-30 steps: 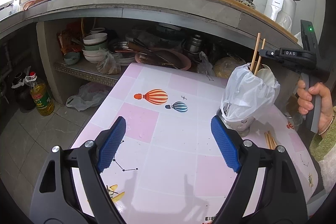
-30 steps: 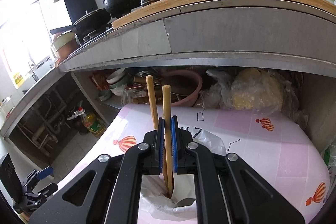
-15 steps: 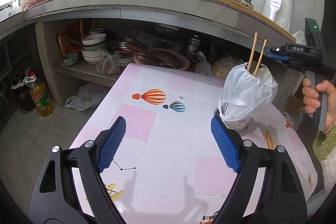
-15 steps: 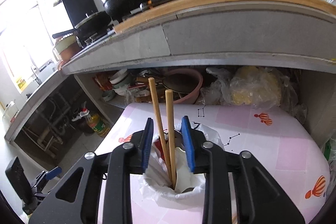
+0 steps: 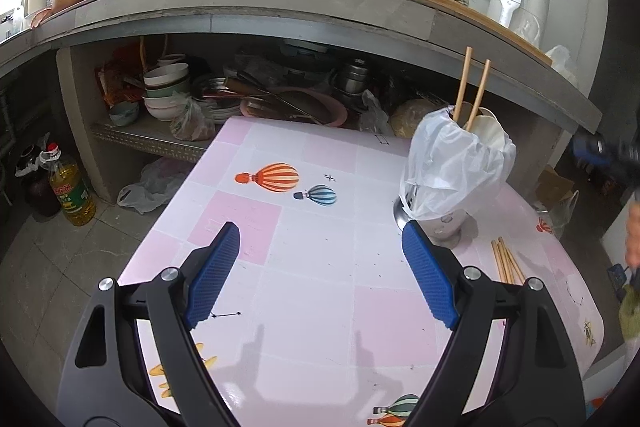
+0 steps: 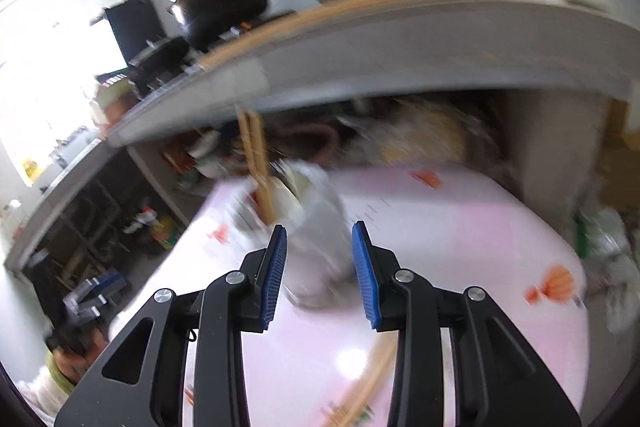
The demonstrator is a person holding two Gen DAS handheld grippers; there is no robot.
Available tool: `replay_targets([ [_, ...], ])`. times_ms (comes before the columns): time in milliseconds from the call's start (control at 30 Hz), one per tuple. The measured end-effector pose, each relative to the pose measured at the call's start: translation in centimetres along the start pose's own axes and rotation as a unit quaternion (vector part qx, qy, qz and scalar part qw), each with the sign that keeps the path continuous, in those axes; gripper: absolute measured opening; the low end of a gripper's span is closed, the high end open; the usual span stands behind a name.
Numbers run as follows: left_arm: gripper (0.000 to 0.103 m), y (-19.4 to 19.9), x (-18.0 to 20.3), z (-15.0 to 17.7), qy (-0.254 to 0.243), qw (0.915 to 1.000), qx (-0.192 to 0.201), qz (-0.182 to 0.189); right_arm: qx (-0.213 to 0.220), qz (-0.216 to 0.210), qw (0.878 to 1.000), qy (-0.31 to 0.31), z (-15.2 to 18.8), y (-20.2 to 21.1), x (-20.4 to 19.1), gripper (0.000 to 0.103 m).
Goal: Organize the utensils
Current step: 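Move both open tools back to the remaining chopsticks on the table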
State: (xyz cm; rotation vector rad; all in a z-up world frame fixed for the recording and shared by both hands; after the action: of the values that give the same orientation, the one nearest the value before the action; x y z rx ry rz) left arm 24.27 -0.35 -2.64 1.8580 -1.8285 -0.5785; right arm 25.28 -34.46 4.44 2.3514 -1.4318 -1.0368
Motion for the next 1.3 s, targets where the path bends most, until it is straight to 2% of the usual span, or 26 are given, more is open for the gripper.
replay_targets([
  [167,0.079,0.1,2.2,0.7,-0.017,0.9998,-0.006,0.012,-0.021,0.042,0.998,-0.045,6.2,2.0,3.7,0.034],
  [333,0.08,0.2,4.7,2.0,-0.045,0.9987,-0.015,0.019,-0.047,0.072,0.993,-0.079,12.6,2.0,6.0,0.034],
  [433,0.082,0.3,6.2,3.0,-0.059,0.9978,-0.02,0.024,-0.049,0.072,0.991,-0.1,15.0,1.7,6.4,0.033],
  [600,0.083,-0.1,9.3,5.1,-0.086,0.9947,-0.039,0.04,-0.054,0.08,0.988,-0.122,17.0,1.1,6.8,0.033],
  [933,0.083,-1.7,15.2,8.5,-0.143,0.9856,-0.072,0.057,-0.074,0.125,0.985,-0.095,18.3,0.4,7.1,0.033],
  [1300,0.083,-3.9,20.9,9.9,-0.189,0.9749,-0.089,0.076,-0.074,0.115,0.985,-0.1,18.8,0.6,7.9,0.033],
])
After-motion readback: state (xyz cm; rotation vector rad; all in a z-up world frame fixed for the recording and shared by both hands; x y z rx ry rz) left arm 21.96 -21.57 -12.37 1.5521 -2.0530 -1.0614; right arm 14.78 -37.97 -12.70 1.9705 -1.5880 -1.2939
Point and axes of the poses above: each gripper's, at about its wrist camera, not at the fingertips, and y roughly against the way its jaws point, x to its right, z to its underside, the point moved 10 cm from there along -y, roughly the way its jaws point, and after that the axes turned 14 degrees about -z, right-handed, at the moved point
